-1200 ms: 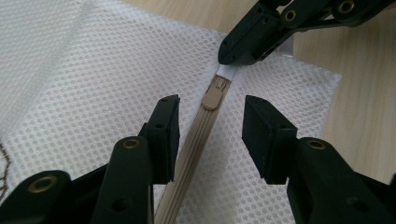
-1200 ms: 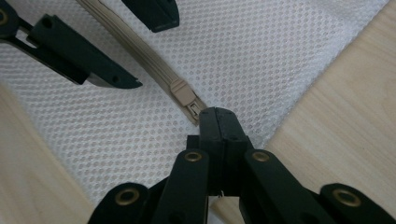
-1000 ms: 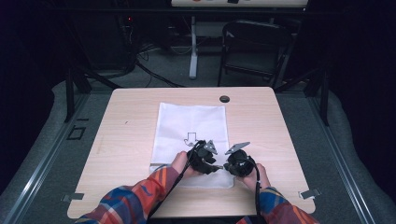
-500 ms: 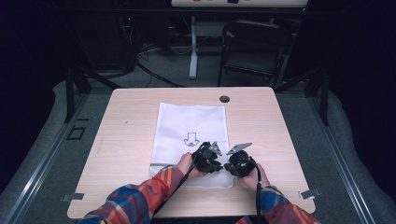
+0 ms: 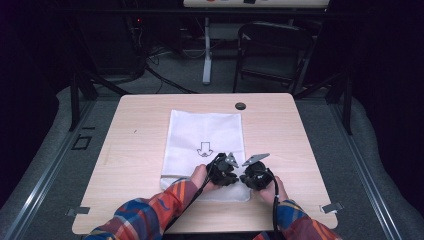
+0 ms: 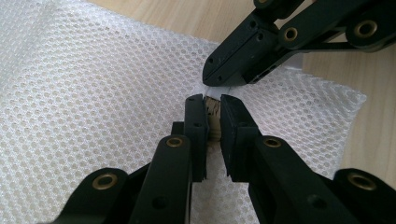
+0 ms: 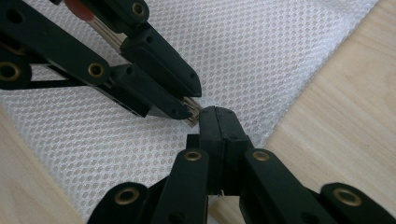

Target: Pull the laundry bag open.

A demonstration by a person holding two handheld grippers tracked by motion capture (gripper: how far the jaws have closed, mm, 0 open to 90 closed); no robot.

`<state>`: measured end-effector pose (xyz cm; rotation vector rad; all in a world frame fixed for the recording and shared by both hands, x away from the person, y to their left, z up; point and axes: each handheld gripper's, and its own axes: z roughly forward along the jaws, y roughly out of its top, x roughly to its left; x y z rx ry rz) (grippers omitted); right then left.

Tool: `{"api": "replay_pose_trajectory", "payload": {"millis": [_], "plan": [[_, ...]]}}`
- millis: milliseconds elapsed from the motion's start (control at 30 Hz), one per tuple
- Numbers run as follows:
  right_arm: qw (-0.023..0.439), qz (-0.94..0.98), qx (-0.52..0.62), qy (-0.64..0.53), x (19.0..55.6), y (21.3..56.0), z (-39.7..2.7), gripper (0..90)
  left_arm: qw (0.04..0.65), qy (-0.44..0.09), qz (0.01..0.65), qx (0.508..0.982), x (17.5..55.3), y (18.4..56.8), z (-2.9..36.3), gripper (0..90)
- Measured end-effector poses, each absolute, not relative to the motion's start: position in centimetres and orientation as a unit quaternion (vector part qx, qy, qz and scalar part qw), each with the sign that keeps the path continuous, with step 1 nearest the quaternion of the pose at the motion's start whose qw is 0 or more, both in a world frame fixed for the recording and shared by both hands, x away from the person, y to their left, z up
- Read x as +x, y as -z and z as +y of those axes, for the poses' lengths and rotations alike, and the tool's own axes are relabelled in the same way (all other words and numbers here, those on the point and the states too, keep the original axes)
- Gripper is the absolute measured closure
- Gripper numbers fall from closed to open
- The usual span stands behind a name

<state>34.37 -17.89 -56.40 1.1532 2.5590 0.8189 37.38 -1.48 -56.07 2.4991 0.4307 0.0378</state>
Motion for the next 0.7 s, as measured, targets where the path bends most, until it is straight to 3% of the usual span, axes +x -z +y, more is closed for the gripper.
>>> {"api": "replay_pose_trajectory", "payload": {"millis": [700], "plan": [[0.116, 0.868, 0.394, -0.277, 34.3, 56.4, -17.7, 90.0, 0.288, -0.002, 0.181, 0.940, 37.7, 55.7, -0.3, 81.6]]}}
